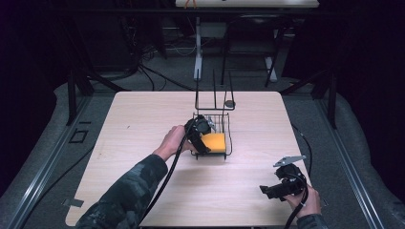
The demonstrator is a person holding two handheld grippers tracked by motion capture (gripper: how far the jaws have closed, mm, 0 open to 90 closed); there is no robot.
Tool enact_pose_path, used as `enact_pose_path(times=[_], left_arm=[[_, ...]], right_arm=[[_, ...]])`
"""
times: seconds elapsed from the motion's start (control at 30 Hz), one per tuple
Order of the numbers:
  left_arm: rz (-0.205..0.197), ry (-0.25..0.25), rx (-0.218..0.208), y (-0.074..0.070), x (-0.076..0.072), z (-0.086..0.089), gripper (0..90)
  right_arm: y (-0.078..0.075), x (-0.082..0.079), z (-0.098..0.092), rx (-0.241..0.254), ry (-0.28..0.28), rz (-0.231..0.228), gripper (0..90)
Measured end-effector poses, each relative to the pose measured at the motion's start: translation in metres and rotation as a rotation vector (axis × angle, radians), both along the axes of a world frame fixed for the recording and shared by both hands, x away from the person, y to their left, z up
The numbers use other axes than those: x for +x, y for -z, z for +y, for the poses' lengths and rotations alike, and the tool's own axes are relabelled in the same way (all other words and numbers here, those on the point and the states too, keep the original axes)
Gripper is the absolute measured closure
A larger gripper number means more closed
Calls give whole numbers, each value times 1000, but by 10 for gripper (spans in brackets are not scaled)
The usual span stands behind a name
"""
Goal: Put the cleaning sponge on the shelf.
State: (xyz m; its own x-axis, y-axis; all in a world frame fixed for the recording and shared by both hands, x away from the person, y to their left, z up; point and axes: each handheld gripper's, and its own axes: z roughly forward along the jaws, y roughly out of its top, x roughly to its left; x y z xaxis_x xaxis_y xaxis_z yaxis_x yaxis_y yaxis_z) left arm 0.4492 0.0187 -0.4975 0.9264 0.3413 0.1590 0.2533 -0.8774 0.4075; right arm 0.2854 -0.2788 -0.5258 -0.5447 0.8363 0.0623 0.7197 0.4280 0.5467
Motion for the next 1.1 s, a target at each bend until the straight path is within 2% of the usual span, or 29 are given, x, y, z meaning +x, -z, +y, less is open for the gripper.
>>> enact_pose_path(times=[0.13, 0.3, 0.53, 0.67, 0.8, 1.1], left_arm=[[-5, -2, -12, -2, -2, 0, 77], [-18, -8, -40, -11, -8, 6, 55], [-52, -18, -75, -21, -17, 20, 49], [-58, -20, -80, -22, -21, 29, 49], [-56, -38, -89, -23, -23, 38, 49], [-91, -92, -117, -33, -37, 64, 55]], right_arm=[[0, 0, 0, 0, 0, 0, 46], [0, 0, -1, -9, -2, -5, 46], [0, 0, -1, -7, -1, -6, 46], [0, 0, -1, -3, 3, -3, 46], [0, 0, 0, -3, 4, -2, 47], [1, -1, 0, -10, 1, -2, 48]])
